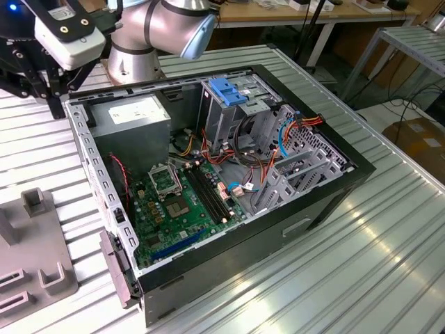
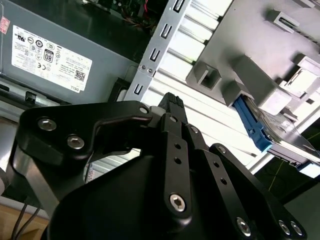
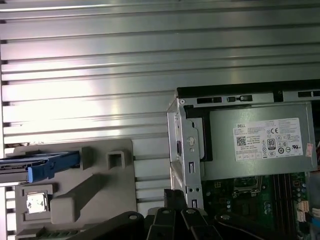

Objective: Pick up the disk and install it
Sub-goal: 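Reach for the disk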

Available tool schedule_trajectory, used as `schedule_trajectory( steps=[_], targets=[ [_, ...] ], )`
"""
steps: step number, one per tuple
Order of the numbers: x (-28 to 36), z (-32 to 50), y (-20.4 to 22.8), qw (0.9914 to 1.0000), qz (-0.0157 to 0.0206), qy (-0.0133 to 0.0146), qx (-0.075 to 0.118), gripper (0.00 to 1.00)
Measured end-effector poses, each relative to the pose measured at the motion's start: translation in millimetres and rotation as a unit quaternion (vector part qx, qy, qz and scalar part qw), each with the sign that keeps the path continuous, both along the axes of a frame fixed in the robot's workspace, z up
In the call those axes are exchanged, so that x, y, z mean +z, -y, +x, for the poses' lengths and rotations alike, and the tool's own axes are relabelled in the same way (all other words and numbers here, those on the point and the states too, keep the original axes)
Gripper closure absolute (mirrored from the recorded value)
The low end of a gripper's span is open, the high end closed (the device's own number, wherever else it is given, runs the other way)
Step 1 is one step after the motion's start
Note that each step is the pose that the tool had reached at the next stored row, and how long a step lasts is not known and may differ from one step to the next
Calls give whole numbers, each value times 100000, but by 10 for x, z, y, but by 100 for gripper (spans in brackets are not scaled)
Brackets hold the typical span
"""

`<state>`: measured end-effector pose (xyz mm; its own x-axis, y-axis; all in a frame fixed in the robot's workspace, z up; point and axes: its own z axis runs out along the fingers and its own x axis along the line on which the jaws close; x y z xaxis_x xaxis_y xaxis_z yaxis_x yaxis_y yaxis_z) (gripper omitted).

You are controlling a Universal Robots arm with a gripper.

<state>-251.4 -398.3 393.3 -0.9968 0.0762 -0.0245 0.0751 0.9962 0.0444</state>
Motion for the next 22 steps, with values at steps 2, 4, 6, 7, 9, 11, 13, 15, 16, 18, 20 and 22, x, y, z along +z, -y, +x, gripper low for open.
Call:
schedule_trajectory(
  steps=[2,4,6,7,9,11,13,15,16,18,20,22],
  targets=[
    [1,-63,-1,100000,-6,-4,5,90],
    [0,-120,-2,100000,1,0,-1,90],
    [0,-197,-2,100000,-3,-4,0,90],
    [0,-249,-3,100000,-1,-1,3,90],
    [1,-334,-4,100000,-6,-7,-1,90],
    [0,-387,-5,100000,-5,-3,-1,90],
    [0,-495,-7,100000,-4,-3,1,90],
    [0,-571,-8,100000,-3,-3,0,90],
    [0,-595,-8,100000,-4,-4,0,90],
    [0,-675,-10,100000,-2,-2,0,90],
    [1,-736,-11,100000,-5,-7,3,90],
    [0,-791,-12,100000,-5,-4,5,90]
  ],
)
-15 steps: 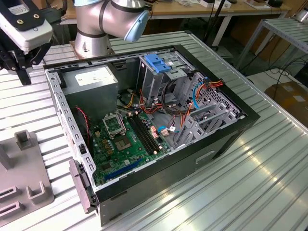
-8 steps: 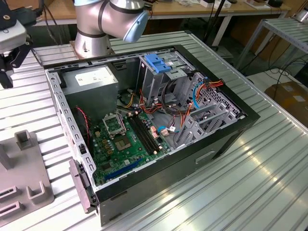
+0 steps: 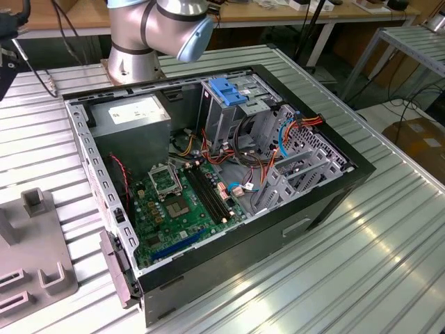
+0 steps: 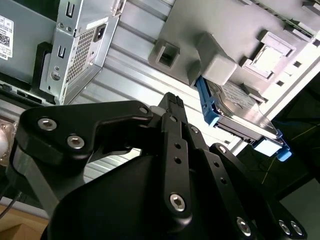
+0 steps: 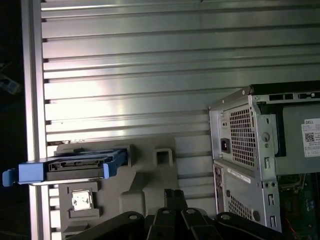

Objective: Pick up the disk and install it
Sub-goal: 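Reach for the disk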

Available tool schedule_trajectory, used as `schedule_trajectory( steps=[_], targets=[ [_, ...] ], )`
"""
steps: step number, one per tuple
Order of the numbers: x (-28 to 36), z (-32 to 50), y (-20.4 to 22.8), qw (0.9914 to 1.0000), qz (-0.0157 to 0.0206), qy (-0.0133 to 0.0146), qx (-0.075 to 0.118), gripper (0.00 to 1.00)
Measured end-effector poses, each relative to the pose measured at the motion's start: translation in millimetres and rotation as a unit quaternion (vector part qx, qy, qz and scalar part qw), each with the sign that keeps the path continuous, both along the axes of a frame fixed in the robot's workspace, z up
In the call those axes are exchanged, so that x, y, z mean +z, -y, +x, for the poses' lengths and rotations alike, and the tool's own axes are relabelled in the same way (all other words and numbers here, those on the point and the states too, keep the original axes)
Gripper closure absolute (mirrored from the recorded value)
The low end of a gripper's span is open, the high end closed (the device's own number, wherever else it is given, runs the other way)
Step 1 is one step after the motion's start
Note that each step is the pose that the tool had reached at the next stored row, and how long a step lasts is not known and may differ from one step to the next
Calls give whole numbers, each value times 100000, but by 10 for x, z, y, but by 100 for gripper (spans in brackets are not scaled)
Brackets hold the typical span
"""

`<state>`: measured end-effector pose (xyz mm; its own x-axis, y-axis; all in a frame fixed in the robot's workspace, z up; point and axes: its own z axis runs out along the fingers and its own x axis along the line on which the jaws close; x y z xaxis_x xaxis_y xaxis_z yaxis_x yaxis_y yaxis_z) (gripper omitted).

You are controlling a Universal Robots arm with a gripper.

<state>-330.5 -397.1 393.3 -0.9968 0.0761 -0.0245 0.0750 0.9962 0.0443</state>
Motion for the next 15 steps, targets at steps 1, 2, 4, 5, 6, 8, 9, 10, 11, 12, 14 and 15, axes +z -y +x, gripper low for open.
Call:
schedule_trajectory(
  steps=[1,2,4,5,6,8,9,10,11,12,14,15],
  targets=[
    [0,-23,-1,100000,2,-1,-4,90],
    [0,-44,-2,100000,5,1,-7,90],
    [0,-113,-5,100000,4,2,-8,90],
    [0,-149,-9,100000,2,-3,-5,90],
    [0,-238,-23,100000,0,-1,0,90],
    [0,-343,-49,100000,2,2,-20,90],
    [0,-408,-58,100000,2,-3,-24,90],
    [0,-466,-64,100000,1,-1,-22,90],
    [0,-532,-70,100000,4,2,-29,90],
    [0,-577,-73,100000,-3,-3,-32,90],
    [0,-586,-73,100000,1,-3,-23,90],
    [0,-586,-73,100000,4,3,-26,90]
  ],
)
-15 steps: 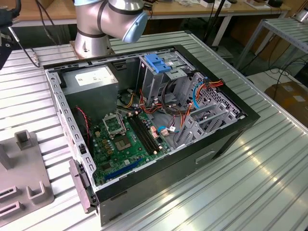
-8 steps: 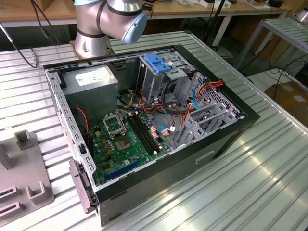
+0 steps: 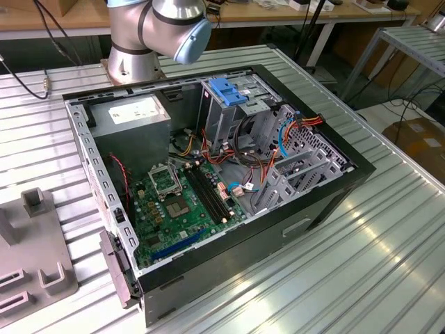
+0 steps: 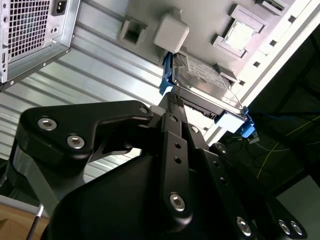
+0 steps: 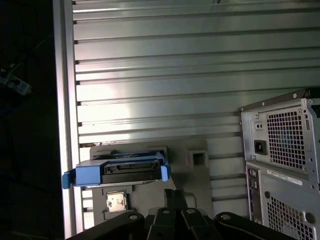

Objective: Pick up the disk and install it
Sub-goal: 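Reach for the disk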

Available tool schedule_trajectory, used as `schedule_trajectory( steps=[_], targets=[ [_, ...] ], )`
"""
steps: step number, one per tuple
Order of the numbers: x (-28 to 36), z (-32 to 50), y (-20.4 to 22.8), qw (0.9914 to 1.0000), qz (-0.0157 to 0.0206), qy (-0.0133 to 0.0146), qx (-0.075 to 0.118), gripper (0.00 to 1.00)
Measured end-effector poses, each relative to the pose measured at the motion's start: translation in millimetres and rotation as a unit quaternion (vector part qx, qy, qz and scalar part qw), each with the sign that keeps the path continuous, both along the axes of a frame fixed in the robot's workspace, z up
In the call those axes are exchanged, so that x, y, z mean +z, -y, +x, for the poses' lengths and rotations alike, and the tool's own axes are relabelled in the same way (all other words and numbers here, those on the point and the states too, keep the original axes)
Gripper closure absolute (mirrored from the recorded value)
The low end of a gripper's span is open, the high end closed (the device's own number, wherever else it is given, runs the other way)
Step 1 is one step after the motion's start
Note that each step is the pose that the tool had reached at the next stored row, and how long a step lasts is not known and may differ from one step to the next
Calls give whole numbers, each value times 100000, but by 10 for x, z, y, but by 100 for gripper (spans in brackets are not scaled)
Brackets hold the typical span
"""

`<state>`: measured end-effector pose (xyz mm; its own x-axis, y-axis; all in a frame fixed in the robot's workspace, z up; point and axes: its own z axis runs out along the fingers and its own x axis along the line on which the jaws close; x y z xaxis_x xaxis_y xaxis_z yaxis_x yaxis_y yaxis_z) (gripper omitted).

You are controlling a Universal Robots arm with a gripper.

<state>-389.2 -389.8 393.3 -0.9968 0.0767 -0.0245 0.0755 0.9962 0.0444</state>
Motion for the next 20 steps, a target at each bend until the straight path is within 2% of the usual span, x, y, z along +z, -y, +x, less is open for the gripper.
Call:
schedule_trajectory(
  steps=[11,13,14,17,20],
  targets=[
    [0,-3,0,100000,-1,-3,-3,90],
    [0,-33,-2,100000,-3,-5,-13,90],
    [0,-57,-3,100000,-1,-3,-4,90],
    [1,-237,-12,100000,-4,-6,-3,90],
    [0,-362,-13,100000,0,-1,-8,90]
  ],
)
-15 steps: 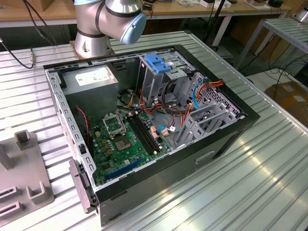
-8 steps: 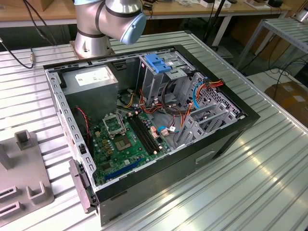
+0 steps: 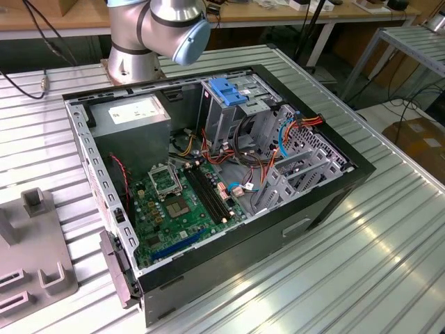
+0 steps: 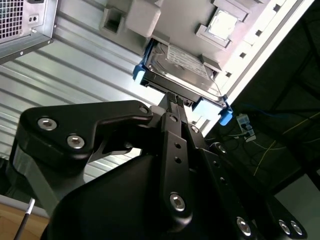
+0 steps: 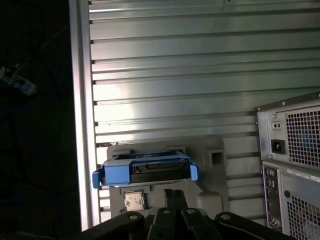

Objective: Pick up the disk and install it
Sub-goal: 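Reach for the disk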

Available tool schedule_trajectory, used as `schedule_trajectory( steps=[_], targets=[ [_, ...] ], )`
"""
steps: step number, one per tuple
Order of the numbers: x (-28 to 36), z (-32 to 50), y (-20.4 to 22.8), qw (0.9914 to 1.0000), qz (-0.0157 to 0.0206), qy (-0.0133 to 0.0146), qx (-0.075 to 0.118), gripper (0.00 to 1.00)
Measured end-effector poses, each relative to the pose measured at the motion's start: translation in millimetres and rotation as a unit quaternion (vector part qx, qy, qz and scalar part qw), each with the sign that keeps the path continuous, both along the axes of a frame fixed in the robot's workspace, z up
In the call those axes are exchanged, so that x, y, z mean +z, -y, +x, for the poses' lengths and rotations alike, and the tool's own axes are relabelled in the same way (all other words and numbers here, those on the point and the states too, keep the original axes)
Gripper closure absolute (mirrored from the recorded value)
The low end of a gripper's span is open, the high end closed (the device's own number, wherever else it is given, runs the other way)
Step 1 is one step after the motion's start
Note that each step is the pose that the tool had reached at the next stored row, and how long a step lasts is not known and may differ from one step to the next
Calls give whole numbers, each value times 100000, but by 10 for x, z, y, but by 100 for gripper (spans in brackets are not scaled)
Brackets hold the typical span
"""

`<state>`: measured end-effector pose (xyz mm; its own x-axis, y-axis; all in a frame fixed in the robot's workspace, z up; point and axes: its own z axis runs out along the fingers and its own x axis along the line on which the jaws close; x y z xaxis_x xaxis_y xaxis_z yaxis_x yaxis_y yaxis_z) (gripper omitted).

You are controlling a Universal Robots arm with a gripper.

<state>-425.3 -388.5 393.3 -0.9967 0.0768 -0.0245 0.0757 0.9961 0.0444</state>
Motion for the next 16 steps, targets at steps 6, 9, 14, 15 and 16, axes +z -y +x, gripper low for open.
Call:
schedule_trajectory(
  steps=[6,9,14,15,16],
  targets=[
    [-1,-212,-2,100000,-2,1,6,90],
    [-1,-345,-5,100000,0,2,2,90],
    [-1,-401,-6,100000,-2,-4,12,90],
    [-1,-401,-6,100000,-1,-2,5,90],
    [-1,-402,-6,100000,-1,-2,3,90]
  ],
)
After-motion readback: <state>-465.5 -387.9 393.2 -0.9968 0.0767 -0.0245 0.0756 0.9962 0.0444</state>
